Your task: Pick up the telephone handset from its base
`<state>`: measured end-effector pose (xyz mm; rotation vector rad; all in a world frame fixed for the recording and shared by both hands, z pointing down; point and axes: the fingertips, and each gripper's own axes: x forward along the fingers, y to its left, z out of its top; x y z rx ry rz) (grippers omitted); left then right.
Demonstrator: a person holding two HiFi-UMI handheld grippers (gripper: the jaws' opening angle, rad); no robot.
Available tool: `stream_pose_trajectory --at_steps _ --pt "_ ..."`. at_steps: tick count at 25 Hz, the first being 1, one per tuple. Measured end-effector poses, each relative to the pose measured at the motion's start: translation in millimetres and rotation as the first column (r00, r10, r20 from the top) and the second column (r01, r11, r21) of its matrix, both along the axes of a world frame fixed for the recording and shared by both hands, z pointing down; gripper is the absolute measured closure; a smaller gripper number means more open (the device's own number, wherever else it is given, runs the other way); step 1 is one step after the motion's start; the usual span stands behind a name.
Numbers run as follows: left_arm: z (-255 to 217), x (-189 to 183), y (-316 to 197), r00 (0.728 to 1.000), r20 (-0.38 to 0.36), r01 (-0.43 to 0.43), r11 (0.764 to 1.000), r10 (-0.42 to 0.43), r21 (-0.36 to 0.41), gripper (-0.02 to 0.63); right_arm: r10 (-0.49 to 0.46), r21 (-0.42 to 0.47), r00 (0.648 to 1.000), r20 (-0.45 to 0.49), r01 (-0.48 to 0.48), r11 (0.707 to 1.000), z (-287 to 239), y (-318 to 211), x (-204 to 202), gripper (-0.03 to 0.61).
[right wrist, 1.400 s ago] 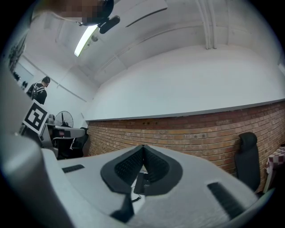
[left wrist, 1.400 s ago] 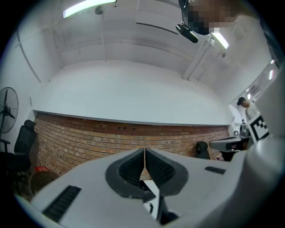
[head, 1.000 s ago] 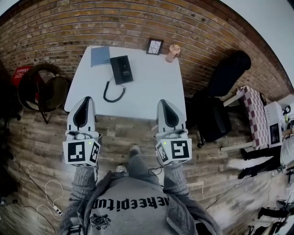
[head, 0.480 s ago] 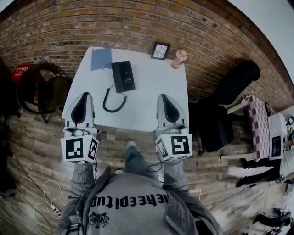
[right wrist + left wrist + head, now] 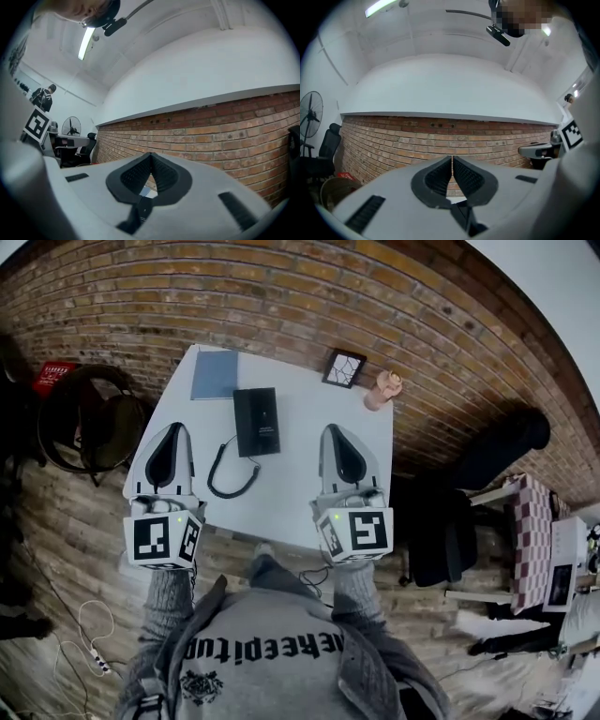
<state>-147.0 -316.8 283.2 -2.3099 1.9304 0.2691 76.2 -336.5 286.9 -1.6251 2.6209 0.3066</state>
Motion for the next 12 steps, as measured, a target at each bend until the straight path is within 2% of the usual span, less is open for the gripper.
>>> stream_pose_trajectory --at_steps 3,12 --pt "6 0 -17 1.0 -0.002 0.02 1.0 -0.02 -0.001 0.601 -0.029 -0.011 1.0 -0.004 0.029 1.0 4 -23 -1 0.573" --pt "30 9 -60 0.998 -0.006 0.066 0.995 -0.066 -0.069 0.601 -0.098 -0.094 0.995 -0.015 0.096 0.991 32 -82 -2 0.573"
